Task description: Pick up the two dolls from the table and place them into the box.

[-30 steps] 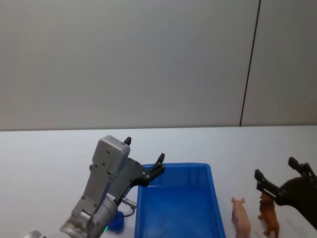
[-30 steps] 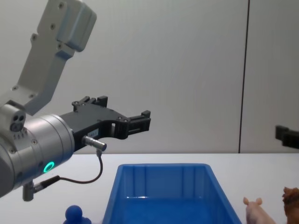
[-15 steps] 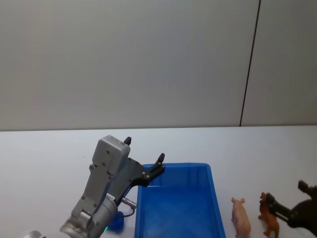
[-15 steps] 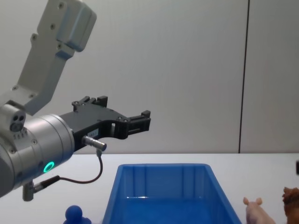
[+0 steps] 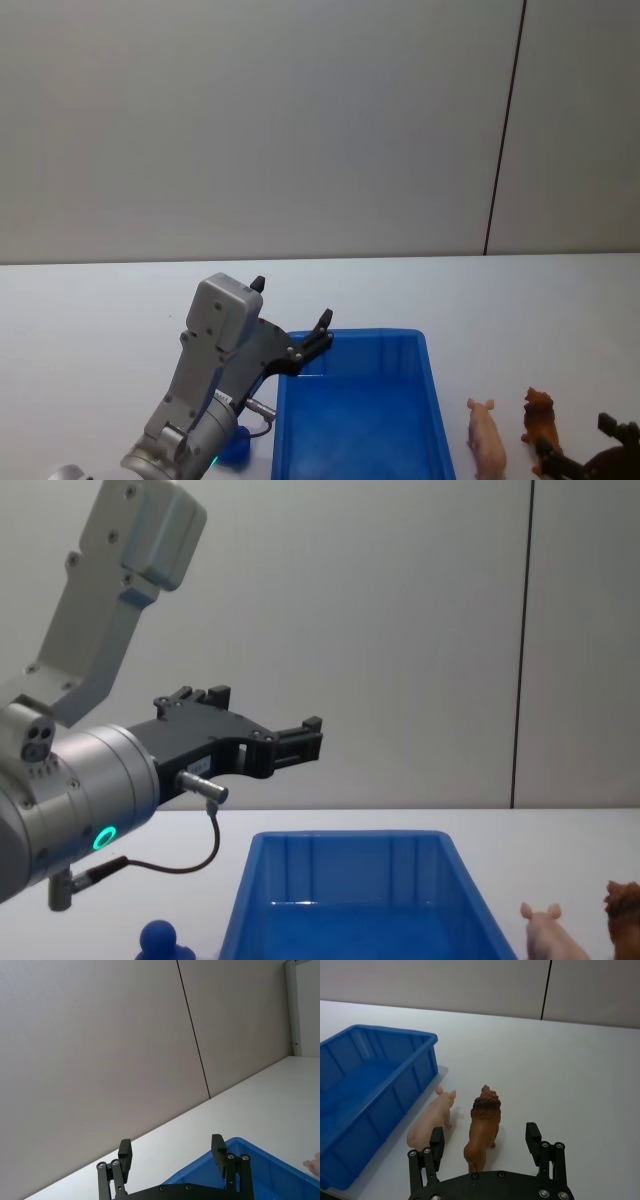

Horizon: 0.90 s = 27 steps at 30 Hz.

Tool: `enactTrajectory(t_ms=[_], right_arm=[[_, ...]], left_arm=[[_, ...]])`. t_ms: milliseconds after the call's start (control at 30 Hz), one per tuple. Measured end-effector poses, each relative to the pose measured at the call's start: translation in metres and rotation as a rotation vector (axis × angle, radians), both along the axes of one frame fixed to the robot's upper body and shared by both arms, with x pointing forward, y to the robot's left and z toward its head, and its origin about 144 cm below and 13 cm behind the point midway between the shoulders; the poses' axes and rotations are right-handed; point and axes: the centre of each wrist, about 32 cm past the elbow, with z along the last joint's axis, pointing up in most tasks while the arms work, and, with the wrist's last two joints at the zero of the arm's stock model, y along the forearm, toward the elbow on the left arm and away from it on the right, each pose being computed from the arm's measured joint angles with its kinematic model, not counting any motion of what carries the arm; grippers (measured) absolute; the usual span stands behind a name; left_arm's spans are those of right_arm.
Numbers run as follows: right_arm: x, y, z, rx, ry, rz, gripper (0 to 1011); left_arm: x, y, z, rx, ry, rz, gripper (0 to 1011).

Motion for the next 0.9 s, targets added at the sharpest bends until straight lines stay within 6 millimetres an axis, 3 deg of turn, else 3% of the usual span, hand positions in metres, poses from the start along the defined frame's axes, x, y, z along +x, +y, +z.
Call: enactTrajectory(t_ms=[600, 733, 900], right_arm=[[0.008, 0.011, -0.021, 0.019, 0.088, 0.002, 996], [0.012, 0.014, -0.024, 0.02, 0.108, 0.001, 936], [0.016, 0.017, -0.025, 0.024, 0.123, 0.0, 790]], left_arm=[[0.0, 0.0, 0.0, 0.0, 0.0, 0.0, 1001], [0.0, 0.0, 0.0, 0.0, 0.0, 0.0, 1001], [0.0, 0.0, 0.0, 0.0, 0.0, 0.0, 1001]])
